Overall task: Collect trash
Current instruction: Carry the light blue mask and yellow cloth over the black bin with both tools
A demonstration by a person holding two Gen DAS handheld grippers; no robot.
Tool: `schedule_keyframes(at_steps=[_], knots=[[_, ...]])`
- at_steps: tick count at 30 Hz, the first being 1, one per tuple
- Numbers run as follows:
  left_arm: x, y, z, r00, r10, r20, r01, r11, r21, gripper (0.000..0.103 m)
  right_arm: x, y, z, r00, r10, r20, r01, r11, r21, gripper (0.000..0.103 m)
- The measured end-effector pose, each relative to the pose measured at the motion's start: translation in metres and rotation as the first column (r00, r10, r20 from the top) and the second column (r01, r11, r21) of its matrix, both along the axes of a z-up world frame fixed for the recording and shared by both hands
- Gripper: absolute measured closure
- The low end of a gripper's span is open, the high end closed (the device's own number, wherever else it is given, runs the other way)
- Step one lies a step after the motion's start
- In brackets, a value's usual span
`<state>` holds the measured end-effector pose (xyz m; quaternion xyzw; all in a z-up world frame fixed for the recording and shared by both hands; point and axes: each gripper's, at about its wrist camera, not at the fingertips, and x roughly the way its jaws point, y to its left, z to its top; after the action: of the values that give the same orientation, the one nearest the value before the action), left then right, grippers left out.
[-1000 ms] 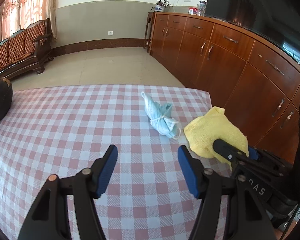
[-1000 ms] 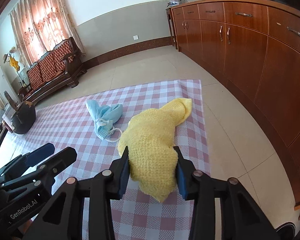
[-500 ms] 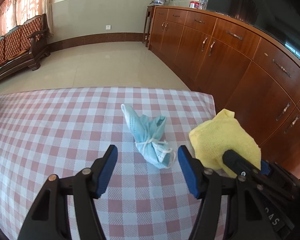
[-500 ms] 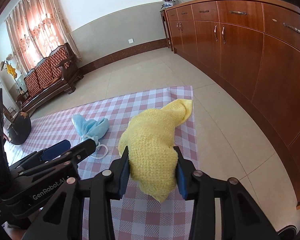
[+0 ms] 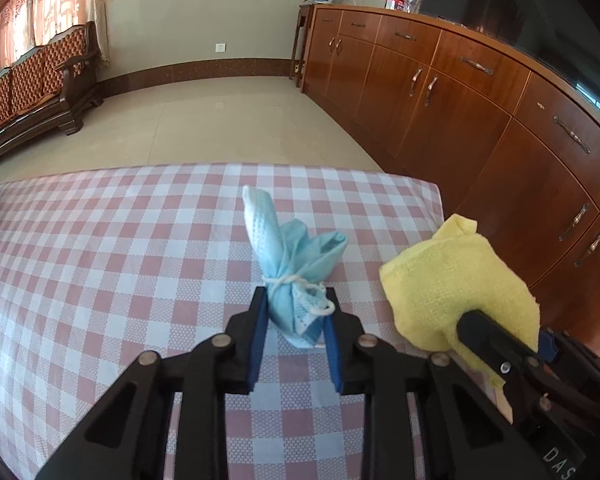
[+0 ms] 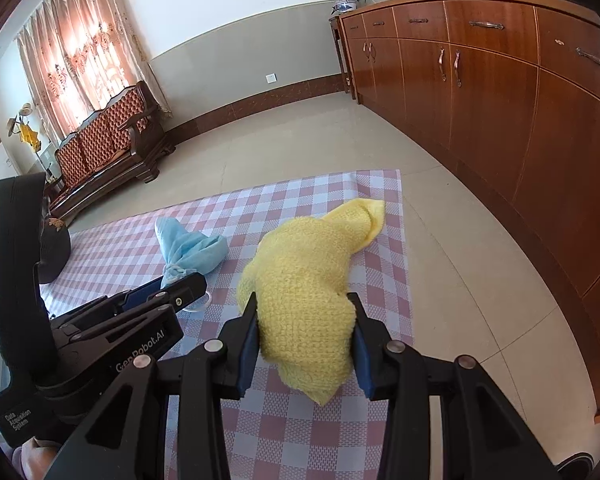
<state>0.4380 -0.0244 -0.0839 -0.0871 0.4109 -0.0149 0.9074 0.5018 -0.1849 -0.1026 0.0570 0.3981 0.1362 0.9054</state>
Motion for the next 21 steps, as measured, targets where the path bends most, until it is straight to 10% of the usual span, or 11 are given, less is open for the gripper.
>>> schedule_keyframes(at_steps=[21], knots=[[-0.138, 0.007, 0.045, 0.996, -0.036, 0.081, 0.038, 0.999, -0.016, 0.077, -0.138, -0.011, 0.038, 1.0, 0.028, -0.001, -0.028, 1.0, 0.014, 0.061]])
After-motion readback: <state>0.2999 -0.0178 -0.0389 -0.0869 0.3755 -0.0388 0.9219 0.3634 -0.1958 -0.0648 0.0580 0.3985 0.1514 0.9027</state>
